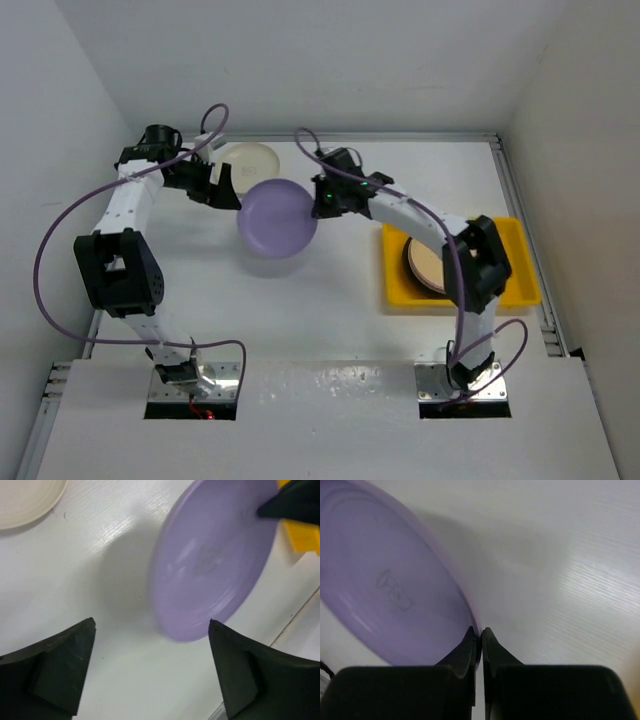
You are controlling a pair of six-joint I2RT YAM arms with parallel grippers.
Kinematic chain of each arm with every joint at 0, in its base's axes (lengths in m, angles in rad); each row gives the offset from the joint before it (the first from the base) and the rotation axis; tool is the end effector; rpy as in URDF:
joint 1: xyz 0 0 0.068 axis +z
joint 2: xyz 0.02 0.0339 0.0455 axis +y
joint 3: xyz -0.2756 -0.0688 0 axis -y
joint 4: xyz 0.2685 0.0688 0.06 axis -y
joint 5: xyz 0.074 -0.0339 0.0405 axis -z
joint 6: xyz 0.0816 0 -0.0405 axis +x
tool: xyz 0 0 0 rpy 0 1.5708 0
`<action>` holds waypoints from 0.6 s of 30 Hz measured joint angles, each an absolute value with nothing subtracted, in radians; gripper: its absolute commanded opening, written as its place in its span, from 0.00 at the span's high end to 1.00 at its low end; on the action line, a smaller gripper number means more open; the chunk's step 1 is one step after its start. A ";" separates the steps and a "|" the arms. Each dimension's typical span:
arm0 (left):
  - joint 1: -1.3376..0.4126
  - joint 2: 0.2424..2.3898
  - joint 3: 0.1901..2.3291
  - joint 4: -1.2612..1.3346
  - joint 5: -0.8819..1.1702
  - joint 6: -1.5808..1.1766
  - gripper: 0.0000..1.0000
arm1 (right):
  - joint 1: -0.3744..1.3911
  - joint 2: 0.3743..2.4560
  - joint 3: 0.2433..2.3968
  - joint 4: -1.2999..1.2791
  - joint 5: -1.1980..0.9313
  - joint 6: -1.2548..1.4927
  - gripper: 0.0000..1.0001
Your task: Place the plates into the plastic bin on the countertop
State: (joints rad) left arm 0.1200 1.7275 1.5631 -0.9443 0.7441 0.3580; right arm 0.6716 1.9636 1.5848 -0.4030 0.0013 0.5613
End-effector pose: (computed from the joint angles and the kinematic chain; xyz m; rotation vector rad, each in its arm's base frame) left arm 0.4012 -0.0073 0.2810 0.5075 2.3745 -0.7821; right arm 0.3974 0.3157 0.2149 -0.1335 2.4300 0.5845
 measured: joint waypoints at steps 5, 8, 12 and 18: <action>0.119 1.739 1.575 -0.952 0.731 0.353 0.00 | 0.455 1.707 1.338 -0.445 -0.001 0.638 1.00; 0.130 1.758 1.592 -0.952 0.716 0.353 0.00 | 0.249 1.485 1.211 -0.512 0.030 0.682 1.00; 0.156 1.794 1.602 -0.949 0.714 0.350 0.00 | -0.019 1.182 1.082 -0.630 0.098 0.717 1.00; 0.190 1.848 1.610 -0.950 0.709 0.349 0.00 | -0.282 1.032 0.925 -0.800 0.111 0.756 0.98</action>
State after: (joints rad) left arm 0.1898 1.8484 1.6100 -0.9497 0.7086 0.3489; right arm -0.2821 1.0317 0.9245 -0.7998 0.1112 0.7563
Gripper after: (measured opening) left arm 0.997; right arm 0.011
